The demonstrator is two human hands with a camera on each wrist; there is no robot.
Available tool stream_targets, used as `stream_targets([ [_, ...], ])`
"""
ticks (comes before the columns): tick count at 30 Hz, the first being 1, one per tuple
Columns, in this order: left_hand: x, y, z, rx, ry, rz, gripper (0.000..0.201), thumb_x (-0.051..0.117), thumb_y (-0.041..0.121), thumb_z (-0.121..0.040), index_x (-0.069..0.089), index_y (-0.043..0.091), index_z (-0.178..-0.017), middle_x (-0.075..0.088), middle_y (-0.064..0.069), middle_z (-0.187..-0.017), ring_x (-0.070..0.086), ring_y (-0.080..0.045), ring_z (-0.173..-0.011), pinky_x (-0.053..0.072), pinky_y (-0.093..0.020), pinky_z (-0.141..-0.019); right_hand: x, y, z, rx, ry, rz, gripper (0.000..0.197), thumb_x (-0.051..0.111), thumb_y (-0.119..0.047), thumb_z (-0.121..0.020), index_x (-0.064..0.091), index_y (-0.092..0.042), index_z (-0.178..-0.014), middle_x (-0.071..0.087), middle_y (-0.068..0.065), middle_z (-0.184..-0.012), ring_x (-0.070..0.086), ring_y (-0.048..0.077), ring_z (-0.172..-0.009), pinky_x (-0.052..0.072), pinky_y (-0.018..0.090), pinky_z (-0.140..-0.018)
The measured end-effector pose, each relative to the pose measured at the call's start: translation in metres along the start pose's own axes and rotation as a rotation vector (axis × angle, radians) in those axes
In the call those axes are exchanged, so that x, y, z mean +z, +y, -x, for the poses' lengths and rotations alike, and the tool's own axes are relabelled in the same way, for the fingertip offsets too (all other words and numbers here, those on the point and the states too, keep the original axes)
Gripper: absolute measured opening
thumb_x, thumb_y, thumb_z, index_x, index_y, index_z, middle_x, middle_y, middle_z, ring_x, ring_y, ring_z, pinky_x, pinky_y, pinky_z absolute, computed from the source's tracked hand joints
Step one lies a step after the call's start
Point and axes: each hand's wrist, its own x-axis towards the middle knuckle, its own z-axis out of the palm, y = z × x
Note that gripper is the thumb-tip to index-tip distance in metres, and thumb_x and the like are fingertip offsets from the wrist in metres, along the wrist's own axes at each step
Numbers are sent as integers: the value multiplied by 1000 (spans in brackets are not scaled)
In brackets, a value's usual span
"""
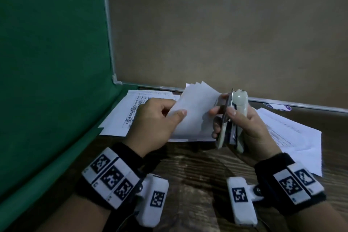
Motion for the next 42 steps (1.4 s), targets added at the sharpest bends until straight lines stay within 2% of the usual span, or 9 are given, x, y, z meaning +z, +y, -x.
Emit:
stream_targets([
  [4,-9,-5,-1,-93,43,404,9,72,21,-96,80,21,-97,81,11,-94,74,-4,-86,55,-25,-80,11,-6,3,-35,79,150,20,70,-24,-93,64,-15,-111,61,14,-78,59,29,-65,53,38,-58],
  [8,-13,-1,1,-186,-35,789,39,69,24,-85,73,4,-119,77,-8,-120,72,-26,-115,55,-40,-102,15,-7,1,-188,290,346,23,68,-35,-86,66,-12,-93,65,6,-77,60,22,-65,52,33,-50],
  [13,-17,0,5,-275,-137,989,41,63,19,-87,70,3,-124,74,-12,-126,71,-28,-117,57,-40,-101,-5,-16,2,-238,415,450,9,70,-24,-97,64,-18,-95,60,19,-80,61,31,-63,48,34,-45],
  [21,-22,-12,6,-232,-263,895,35,79,20,-86,77,6,-118,73,-13,-128,68,-31,-123,55,-42,-104,-19,-24,4,-132,404,252,15,60,-20,-101,67,-16,-88,64,5,-74,57,27,-65,54,36,-56],
  [28,-54,-9,1,-217,-578,1033,97,84,76,-56,71,13,-129,72,-24,-119,73,-36,-99,59,-39,-76,-22,-34,8,-226,302,655,15,70,-14,-94,62,-2,-90,57,30,-68,54,26,-46,40,21,-39],
  [32,-44,-3,6,-195,-587,630,85,89,61,-60,66,26,-134,75,-10,-118,73,-26,-93,58,-34,-73,-13,-31,6,-212,211,839,12,76,-15,-91,66,-14,-84,63,-1,-63,59,16,-49,47,25,-46],
  [35,-22,-3,14,-108,-461,77,52,90,50,-67,74,35,-114,72,9,-98,67,-9,-77,56,-35,-77,-9,-25,5,-217,205,907,16,77,-20,-91,65,-15,-81,62,-1,-59,59,19,-46,45,23,-46],
  [38,-10,0,17,-91,-510,27,15,81,25,-88,80,22,-104,80,12,-97,76,-10,-88,59,-36,-87,-8,-23,4,-209,228,910,15,77,-24,-90,66,-17,-84,65,1,-61,60,18,-47,45,24,-47],
  [42,-12,-1,15,-55,-419,79,22,75,12,-92,78,22,-112,80,10,-103,76,-11,-96,59,-39,-93,-12,-20,3,-259,345,1026,20,82,-40,-85,67,-28,-91,63,5,-100,62,2,-86,50,18,-71],
])
